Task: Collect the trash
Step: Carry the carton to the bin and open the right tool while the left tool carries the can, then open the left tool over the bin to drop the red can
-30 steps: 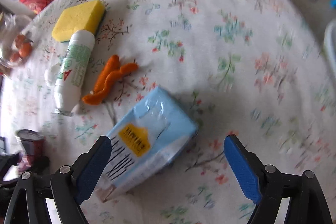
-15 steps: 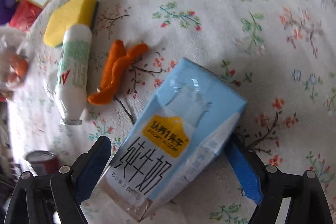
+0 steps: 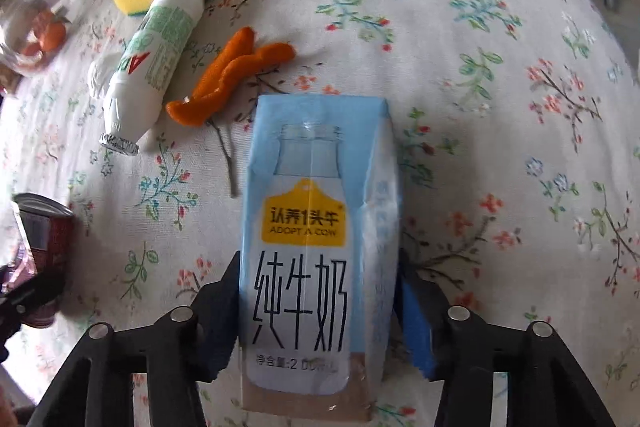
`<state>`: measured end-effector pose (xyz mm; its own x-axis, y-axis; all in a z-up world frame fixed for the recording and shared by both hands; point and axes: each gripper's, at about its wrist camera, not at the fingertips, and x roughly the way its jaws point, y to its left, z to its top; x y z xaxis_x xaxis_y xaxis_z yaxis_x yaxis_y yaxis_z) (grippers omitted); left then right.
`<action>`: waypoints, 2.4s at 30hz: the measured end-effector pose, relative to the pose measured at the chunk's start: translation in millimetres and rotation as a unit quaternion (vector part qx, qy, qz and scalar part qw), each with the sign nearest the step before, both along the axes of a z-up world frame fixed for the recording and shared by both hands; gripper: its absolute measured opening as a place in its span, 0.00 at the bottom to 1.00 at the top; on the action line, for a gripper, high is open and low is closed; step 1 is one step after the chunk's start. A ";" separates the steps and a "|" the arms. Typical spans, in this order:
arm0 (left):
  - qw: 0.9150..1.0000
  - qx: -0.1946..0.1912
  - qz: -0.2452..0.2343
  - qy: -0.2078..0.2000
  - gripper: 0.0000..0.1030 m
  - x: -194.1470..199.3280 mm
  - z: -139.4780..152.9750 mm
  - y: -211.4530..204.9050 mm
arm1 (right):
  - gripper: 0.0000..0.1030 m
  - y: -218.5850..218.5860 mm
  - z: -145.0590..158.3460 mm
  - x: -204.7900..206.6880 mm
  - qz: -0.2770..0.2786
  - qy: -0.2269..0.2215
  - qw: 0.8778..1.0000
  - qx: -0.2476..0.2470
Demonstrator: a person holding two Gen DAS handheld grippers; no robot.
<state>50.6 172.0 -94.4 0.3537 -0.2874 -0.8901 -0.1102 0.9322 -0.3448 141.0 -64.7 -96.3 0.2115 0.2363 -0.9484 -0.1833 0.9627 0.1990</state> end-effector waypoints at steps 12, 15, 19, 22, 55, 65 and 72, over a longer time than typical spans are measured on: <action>0.998 0.001 -0.056 -0.026 0.65 23.4 25.5 -60.1 | 0.57 -85.3 33.4 11.4 -0.053 -0.022 0.998 0.023; 0.997 -0.002 -0.067 -0.029 0.65 31.5 28.9 -74.0 | 0.57 -116.5 36.3 19.5 -0.086 -0.022 0.996 0.030; 0.996 -0.007 -0.083 -0.032 0.65 43.8 33.4 -94.0 | 0.57 -168.1 45.3 29.9 -0.134 -0.023 0.990 0.037; 0.995 -0.009 -0.093 -0.038 0.65 54.9 38.1 -112.5 | 0.57 -203.2 52.7 39.7 -0.171 -0.028 0.984 0.045; 0.964 -0.016 -0.255 -0.071 0.65 180.3 43.5 -380.5 | 0.81 -403.1 61.2 14.7 -0.329 -0.041 0.943 0.036; 0.959 -0.007 -0.272 -0.080 0.65 205.3 32.7 -452.5 | 0.81 -446.5 60.0 -8.3 -0.365 -0.038 0.929 0.049; 0.967 0.025 -0.233 -0.100 0.82 212.4 37.6 -464.7 | 0.81 -447.9 61.7 -9.3 -0.362 -0.041 0.930 0.052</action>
<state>263.0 -292.6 -56.8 0.3622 -0.4149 -0.8346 0.3892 0.8810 -0.2691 131.7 -512.7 -34.6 0.4212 0.0945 -0.9020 0.4865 0.8158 0.3126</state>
